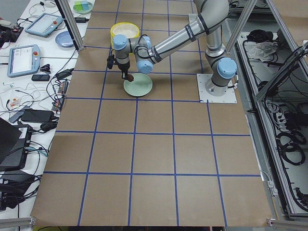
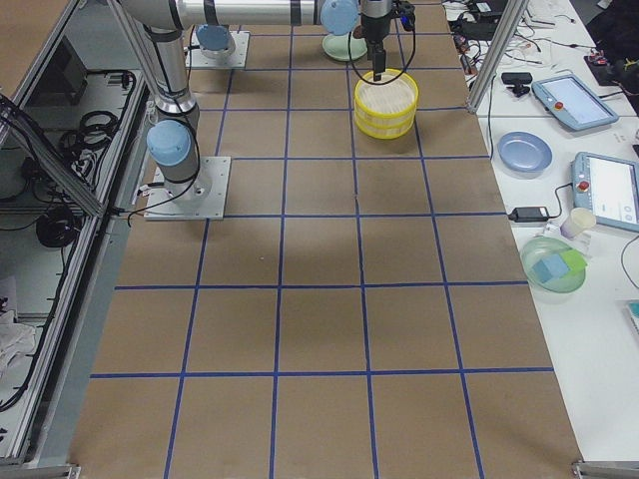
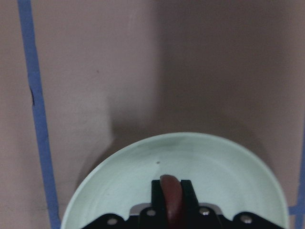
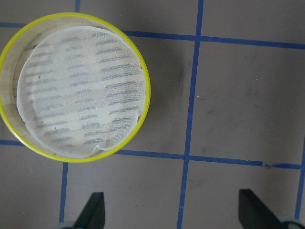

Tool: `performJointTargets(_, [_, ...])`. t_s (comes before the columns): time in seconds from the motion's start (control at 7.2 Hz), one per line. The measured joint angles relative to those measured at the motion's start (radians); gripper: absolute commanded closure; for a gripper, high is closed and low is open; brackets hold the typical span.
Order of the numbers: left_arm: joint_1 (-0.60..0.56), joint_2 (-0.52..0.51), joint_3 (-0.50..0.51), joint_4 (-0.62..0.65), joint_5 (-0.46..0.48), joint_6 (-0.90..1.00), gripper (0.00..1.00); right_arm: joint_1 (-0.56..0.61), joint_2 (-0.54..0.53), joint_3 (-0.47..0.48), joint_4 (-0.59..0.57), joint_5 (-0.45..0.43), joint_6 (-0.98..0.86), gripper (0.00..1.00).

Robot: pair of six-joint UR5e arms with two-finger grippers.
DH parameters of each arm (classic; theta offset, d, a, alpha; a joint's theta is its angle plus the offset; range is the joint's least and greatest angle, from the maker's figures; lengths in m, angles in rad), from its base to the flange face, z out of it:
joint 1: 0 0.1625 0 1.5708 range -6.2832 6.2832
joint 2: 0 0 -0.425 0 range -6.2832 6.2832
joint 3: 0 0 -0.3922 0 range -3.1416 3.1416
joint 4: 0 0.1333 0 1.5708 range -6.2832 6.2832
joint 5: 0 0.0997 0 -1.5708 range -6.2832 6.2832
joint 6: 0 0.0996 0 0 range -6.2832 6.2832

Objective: Stack buns with steamer

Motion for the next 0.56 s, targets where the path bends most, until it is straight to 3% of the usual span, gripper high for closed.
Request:
performJointTargets(0.28, [-0.143,0.024,0.091,0.021,-0.044,-0.296,1.00,-0.003,-0.017,0.000,-0.010,-0.003,-0.036,0.00])
performJointTargets(0.56, [-0.223,0.012,0.136,0.124,-0.170,-0.546,1.00,-0.002,-0.014,0.004,-0.017,0.005,-0.030,0.00])
